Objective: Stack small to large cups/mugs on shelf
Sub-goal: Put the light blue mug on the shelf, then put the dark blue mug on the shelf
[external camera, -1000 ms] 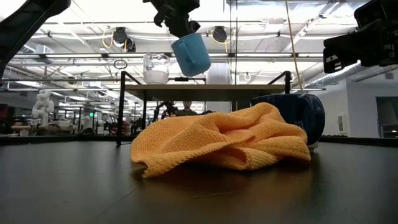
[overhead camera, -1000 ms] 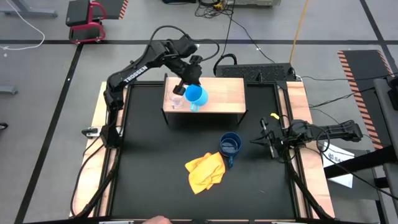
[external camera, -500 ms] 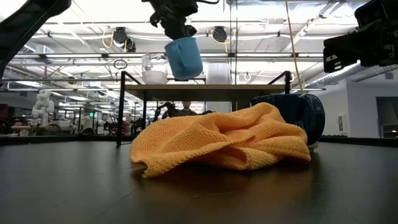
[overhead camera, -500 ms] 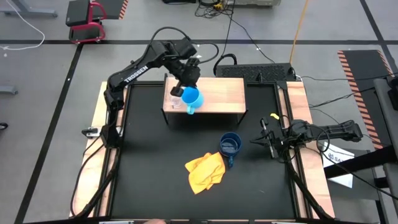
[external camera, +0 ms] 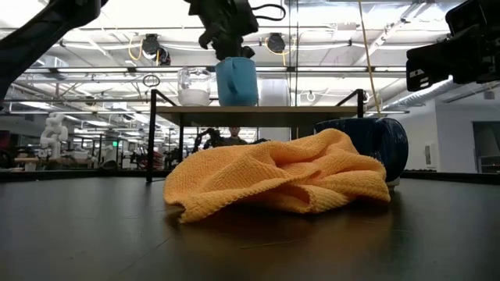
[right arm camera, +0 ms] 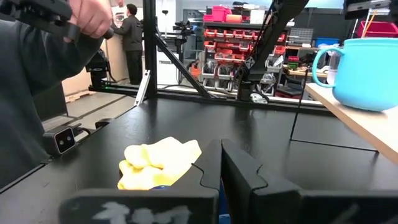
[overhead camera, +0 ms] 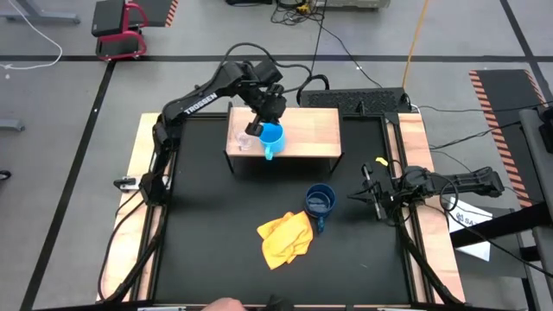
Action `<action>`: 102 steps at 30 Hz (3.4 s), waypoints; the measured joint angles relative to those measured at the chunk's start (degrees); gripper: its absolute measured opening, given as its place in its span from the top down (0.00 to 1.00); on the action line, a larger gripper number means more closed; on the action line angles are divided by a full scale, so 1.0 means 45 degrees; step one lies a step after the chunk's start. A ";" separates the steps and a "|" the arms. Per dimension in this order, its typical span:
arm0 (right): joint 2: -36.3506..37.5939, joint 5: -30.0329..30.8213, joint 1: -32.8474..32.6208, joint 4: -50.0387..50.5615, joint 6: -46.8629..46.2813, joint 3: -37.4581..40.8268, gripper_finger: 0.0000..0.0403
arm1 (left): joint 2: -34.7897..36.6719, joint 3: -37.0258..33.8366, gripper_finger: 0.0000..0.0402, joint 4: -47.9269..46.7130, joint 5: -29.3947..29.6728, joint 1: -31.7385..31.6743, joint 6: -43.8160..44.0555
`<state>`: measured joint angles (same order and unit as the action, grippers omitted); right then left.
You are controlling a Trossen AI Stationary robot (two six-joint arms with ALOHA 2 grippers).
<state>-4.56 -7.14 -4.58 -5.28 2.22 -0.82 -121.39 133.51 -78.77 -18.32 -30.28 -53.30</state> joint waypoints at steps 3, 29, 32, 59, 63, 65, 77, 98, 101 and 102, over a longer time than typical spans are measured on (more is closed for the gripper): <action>-0.0005 -0.0009 0.0000 0.0010 0.0000 0.0000 1.00 | -0.0111 0.0000 0.99 0.0002 0.0008 0.0000 -0.0020; -0.0004 -0.0036 0.0000 0.0092 0.0097 0.0002 1.00 | -0.0169 -0.0063 0.99 0.0558 0.1841 0.0631 0.0187; -0.0004 -0.0035 0.0000 0.0203 0.0097 0.0005 1.00 | -0.0169 -0.0068 0.99 0.0671 0.2046 0.0679 0.0396; -0.0005 -0.0043 0.0000 0.0384 0.0000 0.0000 1.00 | -0.0174 -0.0073 0.99 0.1218 0.2357 0.0284 0.0986; 0.0000 -0.0041 0.0000 0.0384 0.0000 0.0000 1.00 | -0.0178 -0.0073 0.97 0.1226 0.2339 0.0267 0.1073; -0.0005 -0.0041 0.0000 0.0384 0.0000 0.0005 1.00 | -0.0168 -0.0081 0.94 0.1234 0.2349 0.0267 0.1075; -0.0005 -0.0044 0.0000 0.0384 0.0015 0.0005 1.00 | 0.0210 -0.0146 0.79 0.1047 0.2111 0.0277 0.0772; -0.0005 -0.0044 -0.0005 0.0379 0.0005 0.0000 1.00 | 0.0394 -0.0097 0.78 0.1150 0.2085 0.0328 0.1309; -0.0004 -0.0044 0.0000 0.0379 0.0000 0.0004 1.00 | 0.0405 -0.0092 0.78 0.1090 0.1900 0.0301 0.1407; -0.0005 -0.0041 -0.0002 0.0379 0.0000 0.0003 1.00 | 0.0417 -0.0092 0.78 0.1042 0.1804 0.0291 0.1404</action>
<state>-4.58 -7.32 -4.59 -3.57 2.22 -0.81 -119.51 133.10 -74.08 -10.20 -28.97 -46.98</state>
